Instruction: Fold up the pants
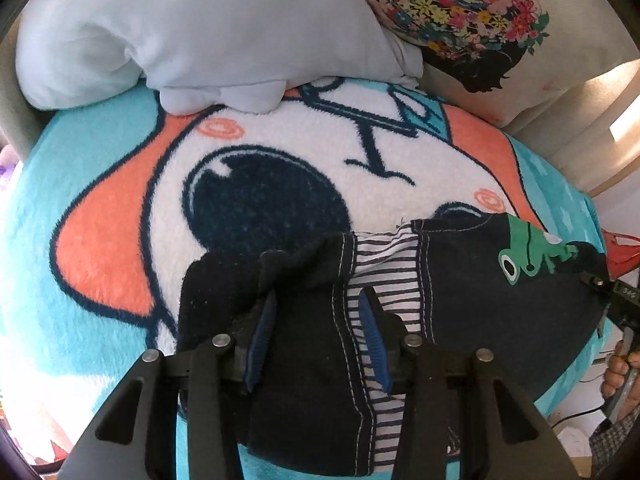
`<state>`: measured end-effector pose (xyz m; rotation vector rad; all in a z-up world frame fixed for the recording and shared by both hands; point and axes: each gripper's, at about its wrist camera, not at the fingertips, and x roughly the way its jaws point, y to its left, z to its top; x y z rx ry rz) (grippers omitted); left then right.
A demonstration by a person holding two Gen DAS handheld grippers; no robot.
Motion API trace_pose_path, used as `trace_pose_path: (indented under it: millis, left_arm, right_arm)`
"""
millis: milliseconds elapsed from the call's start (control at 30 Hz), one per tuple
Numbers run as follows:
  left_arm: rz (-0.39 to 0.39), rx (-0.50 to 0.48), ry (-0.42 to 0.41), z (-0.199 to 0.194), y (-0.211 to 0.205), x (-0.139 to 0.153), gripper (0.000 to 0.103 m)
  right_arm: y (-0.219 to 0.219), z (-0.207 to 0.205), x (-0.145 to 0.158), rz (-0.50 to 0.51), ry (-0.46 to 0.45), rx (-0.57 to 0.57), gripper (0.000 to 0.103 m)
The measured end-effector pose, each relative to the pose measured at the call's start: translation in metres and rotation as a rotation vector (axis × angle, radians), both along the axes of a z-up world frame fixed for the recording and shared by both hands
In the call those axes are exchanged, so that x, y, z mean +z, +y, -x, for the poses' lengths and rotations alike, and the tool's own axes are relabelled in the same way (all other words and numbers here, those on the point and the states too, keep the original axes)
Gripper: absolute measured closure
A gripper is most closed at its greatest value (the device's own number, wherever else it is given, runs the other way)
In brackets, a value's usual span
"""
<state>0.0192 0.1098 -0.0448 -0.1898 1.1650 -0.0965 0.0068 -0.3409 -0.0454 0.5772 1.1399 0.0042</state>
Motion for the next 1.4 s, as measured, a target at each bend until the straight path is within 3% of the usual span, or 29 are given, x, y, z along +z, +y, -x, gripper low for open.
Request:
trace_pose_path:
  millis: [233,300,367,400,500,600,667,733,800,867,1067,1200,1400]
  left_arm:
    - [-0.074,-0.016,-0.009,-0.005,-0.026,-0.006,0.061]
    - [-0.097,-0.04,-0.024,-0.002,-0.028,-0.006,0.06]
    - [-0.048,-0.038,-0.01,0.0,-0.019,0.002,0.06]
    - [0.013,-0.022,-0.01,0.003,-0.009,0.013,0.061]
    - [0.059,-0.001,-0.095,0.02,0.009,0.05,0.06]
    - [0.083,-0.011,-0.136,0.024,0.012,0.068,0.044]
    - [0.079,-0.048,-0.123,0.021,0.002,0.062,0.043]
    - [0.046,-0.106,-0.075,0.02,-0.016,0.045,0.043]
    - [0.036,-0.151,-0.038,0.026,-0.027,0.031,0.043]
    - [0.016,-0.181,-0.013,0.034,-0.033,0.021,0.043]
    - [-0.082,-0.284,-0.002,0.045,-0.047,0.01,0.043]
    - [-0.052,-0.267,-0.067,0.05,-0.037,0.035,0.043]
    - [-0.112,-0.22,-0.278,0.06,-0.019,0.086,0.043]
  right_arm:
    - [-0.015,0.001,0.004,0.042,0.003,-0.021,0.082]
    - [-0.013,0.002,-0.005,0.07,0.029,-0.011,0.073]
    - [-0.014,0.004,-0.008,0.085,0.035,-0.008,0.067]
    - [-0.016,0.005,-0.006,0.08,0.034,-0.014,0.06]
    - [-0.032,0.016,0.023,0.126,0.001,-0.094,0.045]
    - [-0.034,0.027,0.07,0.298,-0.095,-0.149,0.044]
    - [-0.014,0.024,0.091,0.35,-0.149,-0.083,0.044]
    - [0.018,0.016,0.096,0.33,-0.156,0.045,0.045]
    - [0.057,0.011,0.085,0.297,-0.128,0.179,0.047]
    - [0.083,0.014,0.067,0.335,-0.094,0.239,0.047]
    - [0.072,0.022,0.001,0.305,0.095,0.17,0.047]
    - [0.071,0.028,0.02,0.301,0.047,0.128,0.047]
    - [0.101,0.039,0.057,0.362,-0.038,0.114,0.045]
